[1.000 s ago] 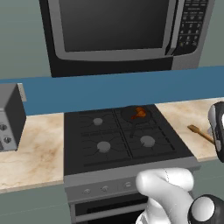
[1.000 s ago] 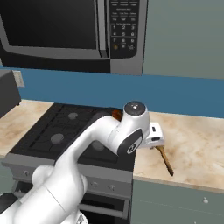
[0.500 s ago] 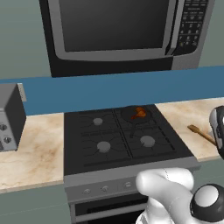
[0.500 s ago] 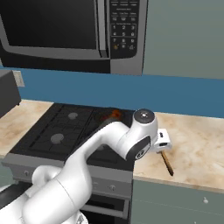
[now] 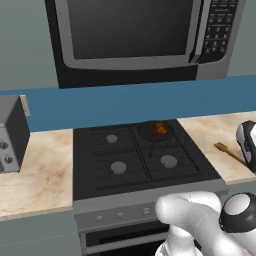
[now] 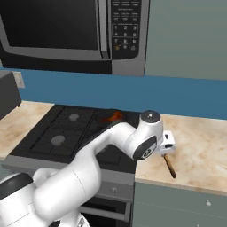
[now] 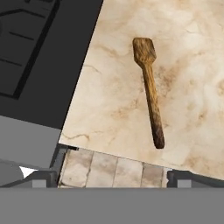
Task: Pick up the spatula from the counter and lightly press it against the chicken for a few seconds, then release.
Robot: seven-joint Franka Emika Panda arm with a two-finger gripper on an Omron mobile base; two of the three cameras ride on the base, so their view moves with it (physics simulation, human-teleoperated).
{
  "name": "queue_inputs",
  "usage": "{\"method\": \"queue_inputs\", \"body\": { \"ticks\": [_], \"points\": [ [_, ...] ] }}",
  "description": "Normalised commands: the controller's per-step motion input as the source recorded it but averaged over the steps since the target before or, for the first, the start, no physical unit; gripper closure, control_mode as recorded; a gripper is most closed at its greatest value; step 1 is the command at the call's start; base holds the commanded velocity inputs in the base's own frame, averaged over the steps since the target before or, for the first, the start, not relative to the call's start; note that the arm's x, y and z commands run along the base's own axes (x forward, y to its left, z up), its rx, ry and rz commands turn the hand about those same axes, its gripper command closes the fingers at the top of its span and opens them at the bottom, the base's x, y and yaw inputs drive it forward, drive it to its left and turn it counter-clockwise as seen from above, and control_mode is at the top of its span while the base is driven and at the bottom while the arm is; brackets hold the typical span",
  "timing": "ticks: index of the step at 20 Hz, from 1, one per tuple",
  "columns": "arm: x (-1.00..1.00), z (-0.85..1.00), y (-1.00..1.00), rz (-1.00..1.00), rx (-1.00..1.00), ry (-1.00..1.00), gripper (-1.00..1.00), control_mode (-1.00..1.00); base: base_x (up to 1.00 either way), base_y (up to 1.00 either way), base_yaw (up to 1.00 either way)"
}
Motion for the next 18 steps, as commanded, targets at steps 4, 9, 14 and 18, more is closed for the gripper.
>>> {"method": "queue_inputs", "body": {
  "ticks": [4, 9, 14, 18],
  "points": [
    [0.12, -0.17, -0.21, 0.03, 0.00, 0.04, -1.00, -1.00, 0.00, 0.00, 0.00],
    [0.08, -0.17, -0.11, 0.04, 0.01, 0.00, -1.00, -1.00, 0.00, 0.00, 0.00],
    [0.08, -0.22, -0.07, 0.05, 0.03, 0.00, -1.00, -1.00, 0.00, 0.00, 0.00],
    [0.12, -0.20, -0.09, 0.05, 0.00, 0.00, -1.00, -1.00, 0.00, 0.00, 0.00]
  ]
}}
